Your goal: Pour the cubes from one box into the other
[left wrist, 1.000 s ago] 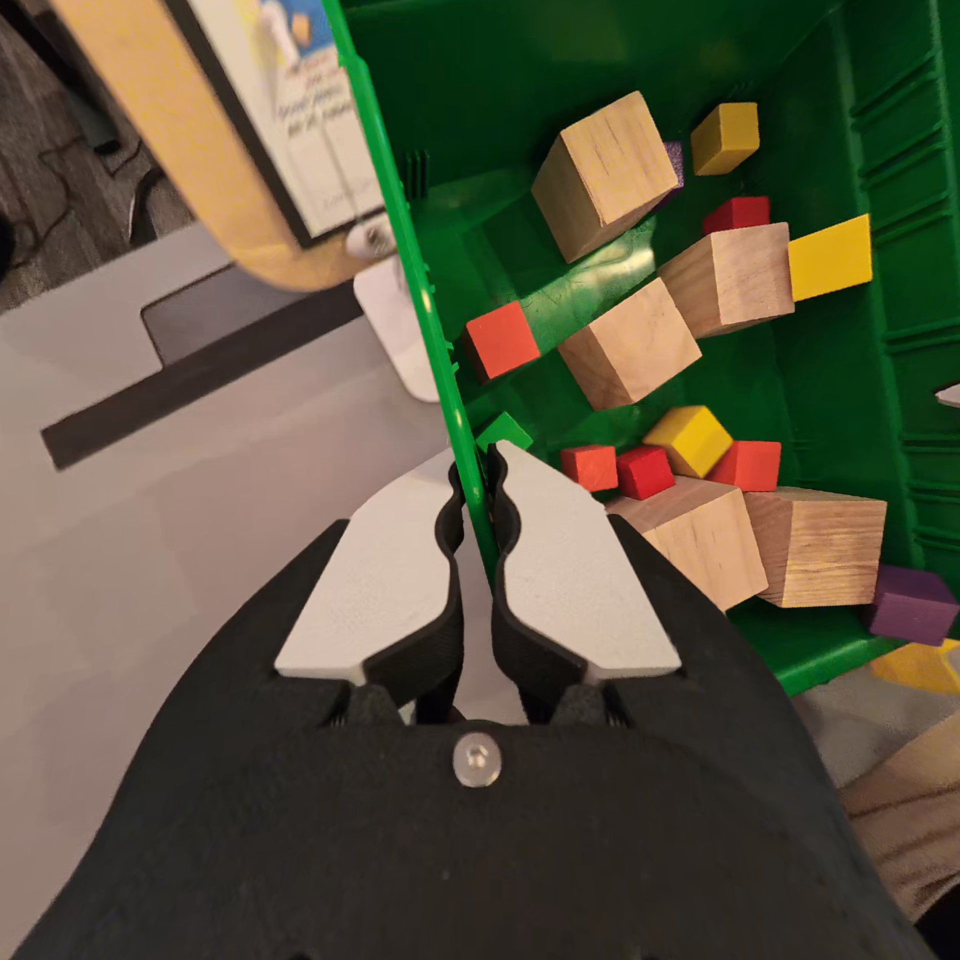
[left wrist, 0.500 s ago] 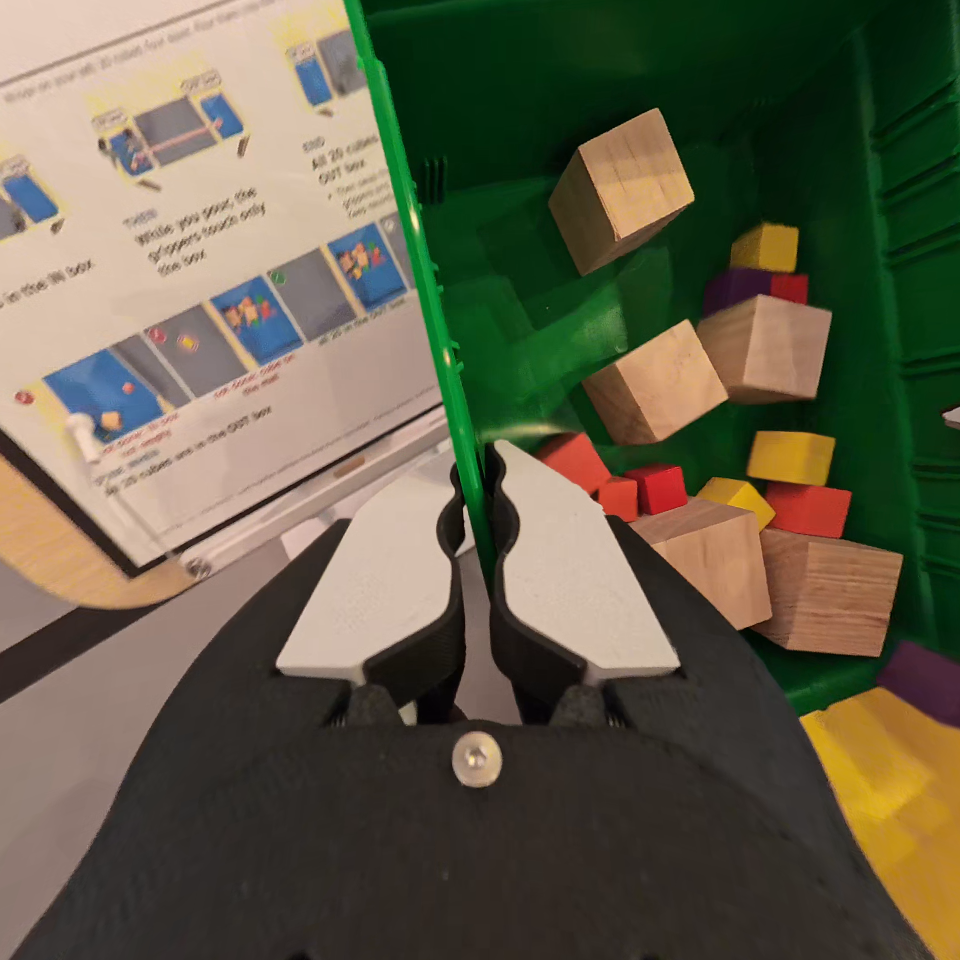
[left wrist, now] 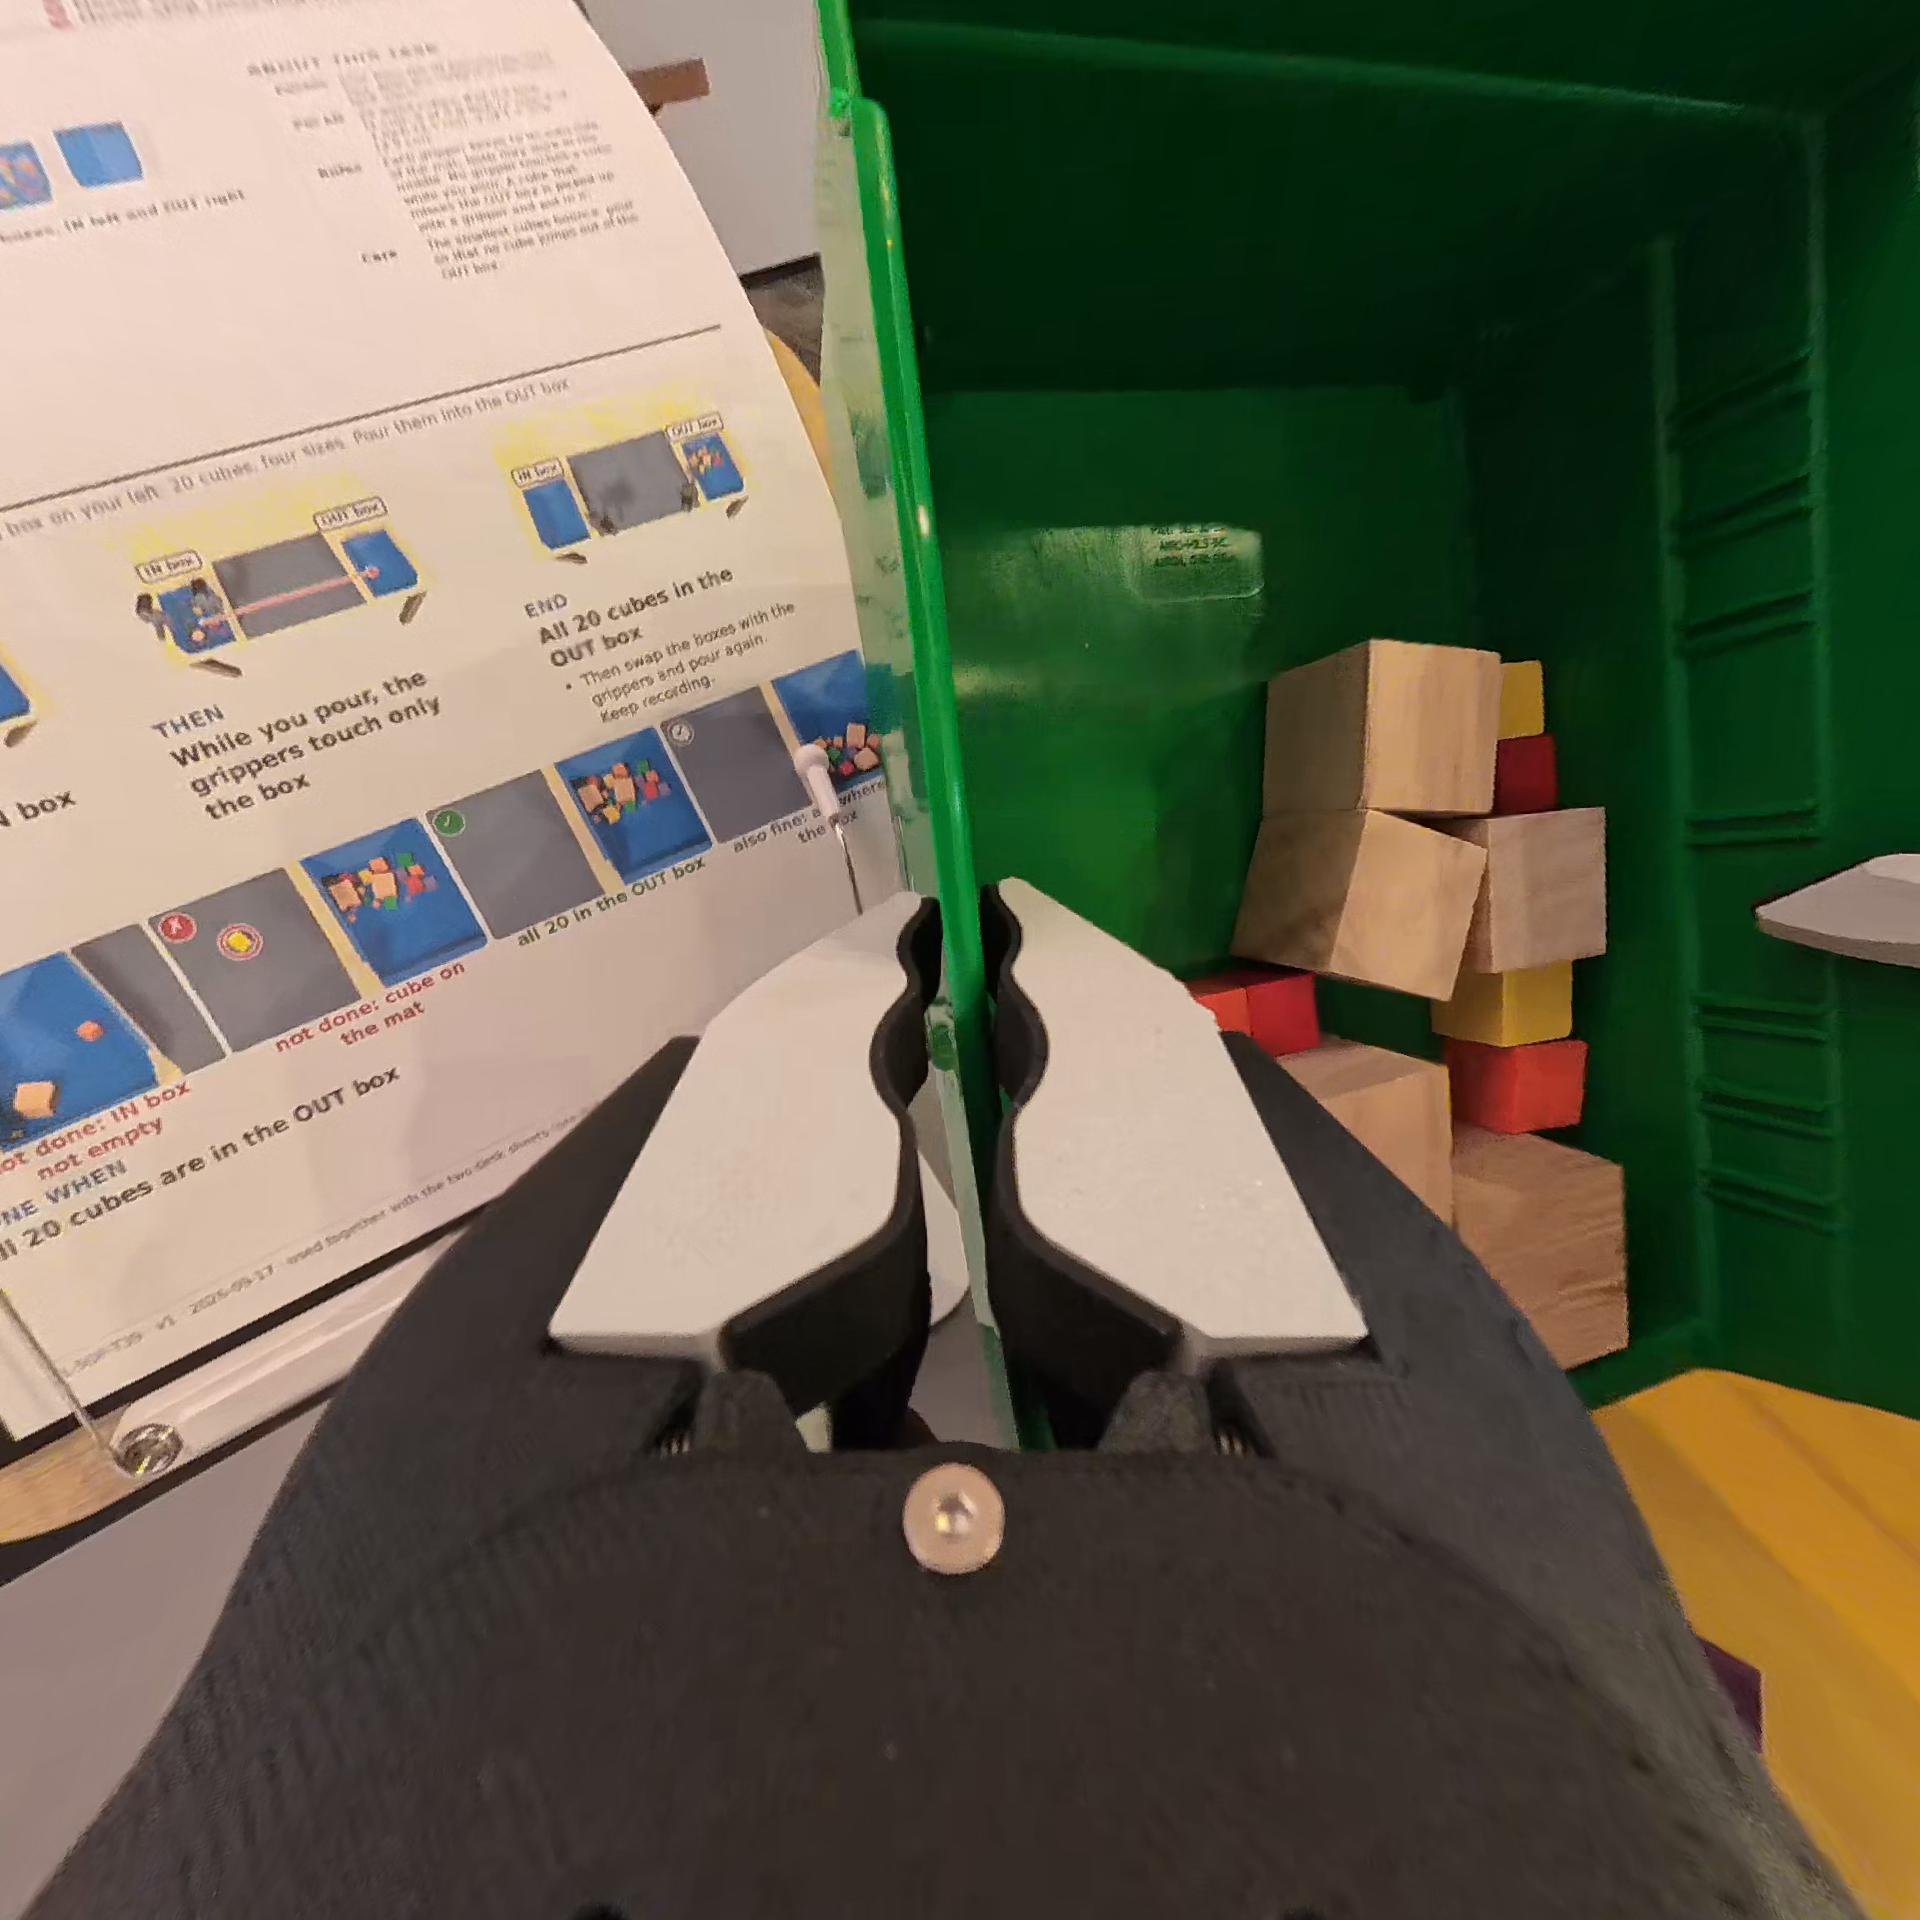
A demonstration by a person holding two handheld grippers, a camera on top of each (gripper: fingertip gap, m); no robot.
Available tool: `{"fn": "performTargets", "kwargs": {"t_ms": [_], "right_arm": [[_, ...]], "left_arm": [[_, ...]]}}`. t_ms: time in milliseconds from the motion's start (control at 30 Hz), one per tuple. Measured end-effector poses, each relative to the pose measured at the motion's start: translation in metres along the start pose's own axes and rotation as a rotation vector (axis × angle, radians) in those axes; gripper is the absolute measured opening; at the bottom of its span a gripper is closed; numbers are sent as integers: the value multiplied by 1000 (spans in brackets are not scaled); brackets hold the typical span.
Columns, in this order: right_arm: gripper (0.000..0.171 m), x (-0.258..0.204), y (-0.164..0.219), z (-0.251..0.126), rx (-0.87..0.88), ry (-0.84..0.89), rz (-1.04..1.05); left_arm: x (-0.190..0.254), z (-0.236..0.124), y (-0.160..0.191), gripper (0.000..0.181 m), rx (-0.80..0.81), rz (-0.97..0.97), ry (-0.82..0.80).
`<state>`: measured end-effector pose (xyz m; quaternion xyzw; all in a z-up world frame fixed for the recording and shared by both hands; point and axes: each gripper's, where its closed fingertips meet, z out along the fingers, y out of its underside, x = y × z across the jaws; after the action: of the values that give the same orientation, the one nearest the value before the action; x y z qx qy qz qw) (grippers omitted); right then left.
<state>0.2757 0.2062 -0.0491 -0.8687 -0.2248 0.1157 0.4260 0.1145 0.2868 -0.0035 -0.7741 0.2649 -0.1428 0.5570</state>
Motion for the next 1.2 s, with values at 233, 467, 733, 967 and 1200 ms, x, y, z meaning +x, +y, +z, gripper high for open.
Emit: {"fn": "performTargets", "kwargs": {"t_ms": [233,467,733,967,1200], "right_arm": [[8,14,-5,-6,135,51,-12],[8,18,-10,-13,248,98,-31],[8,13,-10,-15,318,94,-49],[17,3,-2,-14,335,53,-50],[25,-15,46,18,109,4,0]], "left_arm": [[11,-2,-16,9,136,24,-13],[18,-12,-30,8,292,73,-52],[18,-22,-21,9,383,55,-70],[15,-31,-13,4,414,95,-130],[18,-34,-7,4,412,86,-157]]}}
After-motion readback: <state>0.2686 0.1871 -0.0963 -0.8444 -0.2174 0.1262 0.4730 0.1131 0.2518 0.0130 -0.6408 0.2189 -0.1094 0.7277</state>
